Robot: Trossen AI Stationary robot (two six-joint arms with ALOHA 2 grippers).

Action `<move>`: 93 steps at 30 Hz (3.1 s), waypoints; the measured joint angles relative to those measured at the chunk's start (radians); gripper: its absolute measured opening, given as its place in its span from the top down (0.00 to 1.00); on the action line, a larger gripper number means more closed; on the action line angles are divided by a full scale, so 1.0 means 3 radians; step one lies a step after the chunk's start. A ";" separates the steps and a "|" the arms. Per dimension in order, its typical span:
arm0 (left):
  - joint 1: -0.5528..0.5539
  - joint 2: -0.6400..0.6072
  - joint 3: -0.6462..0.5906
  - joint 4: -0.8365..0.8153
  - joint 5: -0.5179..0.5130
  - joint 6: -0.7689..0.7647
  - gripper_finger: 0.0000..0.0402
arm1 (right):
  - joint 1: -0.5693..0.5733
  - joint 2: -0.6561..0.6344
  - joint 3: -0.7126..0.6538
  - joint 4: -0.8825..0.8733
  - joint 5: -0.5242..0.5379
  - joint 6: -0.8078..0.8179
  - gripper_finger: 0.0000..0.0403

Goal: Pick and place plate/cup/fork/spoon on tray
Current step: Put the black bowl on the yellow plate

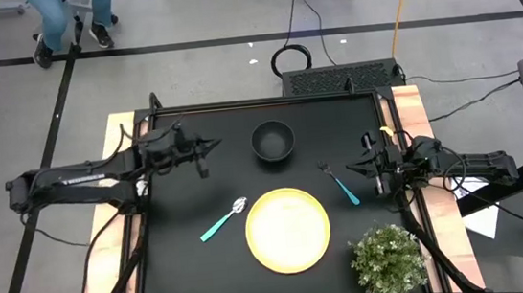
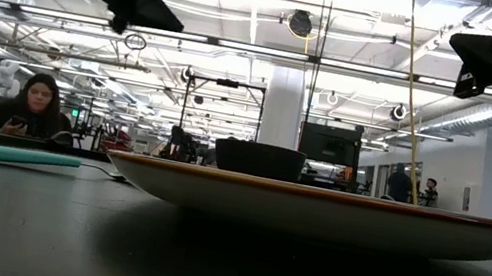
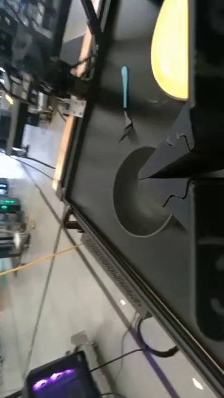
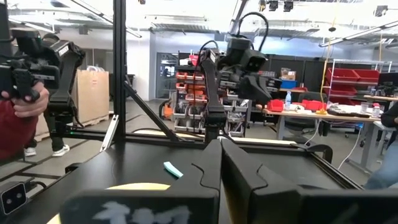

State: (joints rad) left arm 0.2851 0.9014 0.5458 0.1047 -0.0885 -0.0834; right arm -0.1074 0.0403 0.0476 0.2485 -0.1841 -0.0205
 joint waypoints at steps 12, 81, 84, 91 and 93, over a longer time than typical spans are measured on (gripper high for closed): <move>0.0362 0.0940 0.0801 -0.0322 0.0715 0.0046 1.00 | -0.0001 0.0001 0.0001 -0.0002 0.0000 0.0001 1.00; 0.0017 0.3805 0.4237 -0.3537 0.1157 0.1290 0.94 | -0.0008 0.0024 0.0001 -0.0210 0.0189 -0.0062 1.00; -0.0060 0.3805 0.4237 -0.3563 0.1095 0.1372 0.89 | -0.0008 0.0024 0.0001 -0.0211 0.0190 -0.0061 1.00; -0.0223 0.3805 0.4235 -0.3555 0.0860 0.1456 0.72 | -0.0008 0.0024 0.0000 -0.0225 0.0189 -0.0061 1.00; -0.0232 0.3805 0.4234 -0.3538 0.0821 0.1456 0.65 | -0.0008 0.0024 0.0001 -0.0225 0.0189 -0.0060 1.00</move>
State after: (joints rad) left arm 0.2154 2.0430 1.8161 -0.9566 0.1577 0.3534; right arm -0.1097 0.0475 0.0479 0.1810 -0.1272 -0.0385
